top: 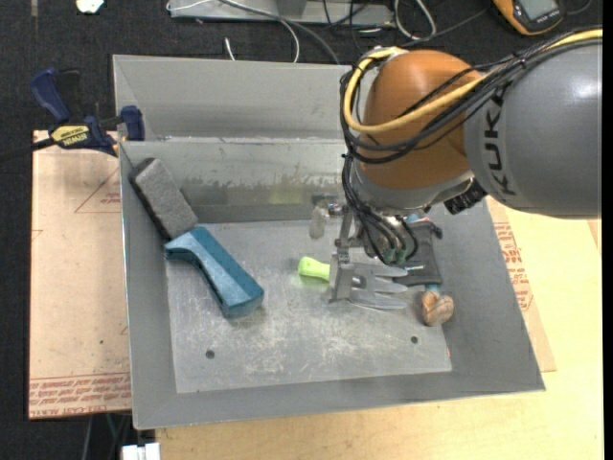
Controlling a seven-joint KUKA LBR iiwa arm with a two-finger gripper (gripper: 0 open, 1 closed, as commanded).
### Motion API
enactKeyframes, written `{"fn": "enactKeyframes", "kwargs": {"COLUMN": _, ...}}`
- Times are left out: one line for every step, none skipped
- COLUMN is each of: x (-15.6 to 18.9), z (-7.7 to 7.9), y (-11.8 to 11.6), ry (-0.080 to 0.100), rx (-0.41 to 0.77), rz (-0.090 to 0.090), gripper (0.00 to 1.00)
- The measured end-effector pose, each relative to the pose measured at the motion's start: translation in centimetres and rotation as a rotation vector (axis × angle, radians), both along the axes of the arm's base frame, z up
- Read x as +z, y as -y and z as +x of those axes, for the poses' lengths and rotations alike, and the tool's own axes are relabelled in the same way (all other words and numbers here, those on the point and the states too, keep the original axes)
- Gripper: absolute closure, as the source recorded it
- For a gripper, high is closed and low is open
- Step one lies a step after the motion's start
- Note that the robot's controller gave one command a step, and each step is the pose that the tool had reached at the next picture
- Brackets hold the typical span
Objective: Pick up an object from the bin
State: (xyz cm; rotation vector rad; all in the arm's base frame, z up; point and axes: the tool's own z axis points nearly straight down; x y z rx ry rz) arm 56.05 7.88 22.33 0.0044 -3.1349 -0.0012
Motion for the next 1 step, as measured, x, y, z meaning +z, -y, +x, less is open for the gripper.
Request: {"fn": "enactKeyframes", "kwargs": {"x": 0.48, "z": 0.14, "y": 0.04, "ry": 0.008, "rx": -0.002, "rz": 0.001, "gripper": 0.00}}
